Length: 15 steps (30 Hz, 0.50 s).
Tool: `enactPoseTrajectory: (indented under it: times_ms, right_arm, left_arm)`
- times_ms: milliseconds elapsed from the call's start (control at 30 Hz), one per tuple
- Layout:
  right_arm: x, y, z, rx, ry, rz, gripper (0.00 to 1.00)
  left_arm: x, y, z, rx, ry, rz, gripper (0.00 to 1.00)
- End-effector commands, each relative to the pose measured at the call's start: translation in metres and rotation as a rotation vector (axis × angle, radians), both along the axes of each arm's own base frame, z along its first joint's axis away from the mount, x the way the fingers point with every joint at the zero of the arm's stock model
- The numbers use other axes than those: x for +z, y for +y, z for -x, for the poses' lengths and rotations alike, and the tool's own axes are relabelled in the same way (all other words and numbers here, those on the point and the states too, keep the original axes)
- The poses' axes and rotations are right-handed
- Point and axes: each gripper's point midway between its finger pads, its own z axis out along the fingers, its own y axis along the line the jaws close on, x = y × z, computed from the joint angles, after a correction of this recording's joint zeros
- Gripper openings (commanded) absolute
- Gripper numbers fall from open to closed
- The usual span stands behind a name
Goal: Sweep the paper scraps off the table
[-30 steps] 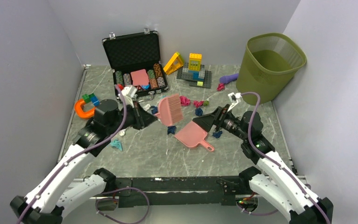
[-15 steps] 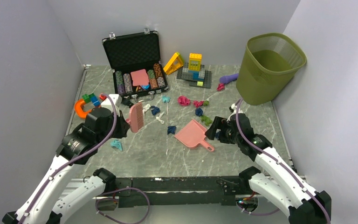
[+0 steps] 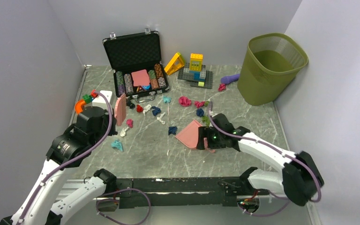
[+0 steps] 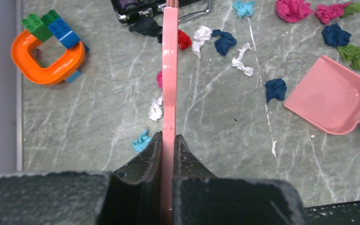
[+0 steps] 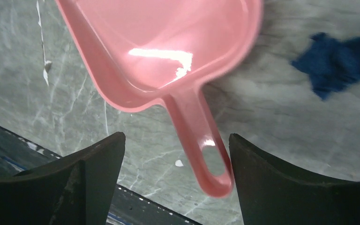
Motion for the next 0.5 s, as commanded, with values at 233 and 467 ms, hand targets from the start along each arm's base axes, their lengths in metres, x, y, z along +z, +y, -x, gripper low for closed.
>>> enactPoseTrajectory:
  times_ms: [233,467]
  right_arm:
    - [-0.002,0.05,-0.008,0.208,-0.072,0.255,0.87]
    - [-0.008,0.042,0.002,0.22,-0.063,0.336,0.84]
  left_arm:
    - [0.027,0.011,-0.001,0.023,-0.101,-0.007,0.0]
    - [0.026,0.013,0.0,0.024,-0.102,-0.022,0.0]
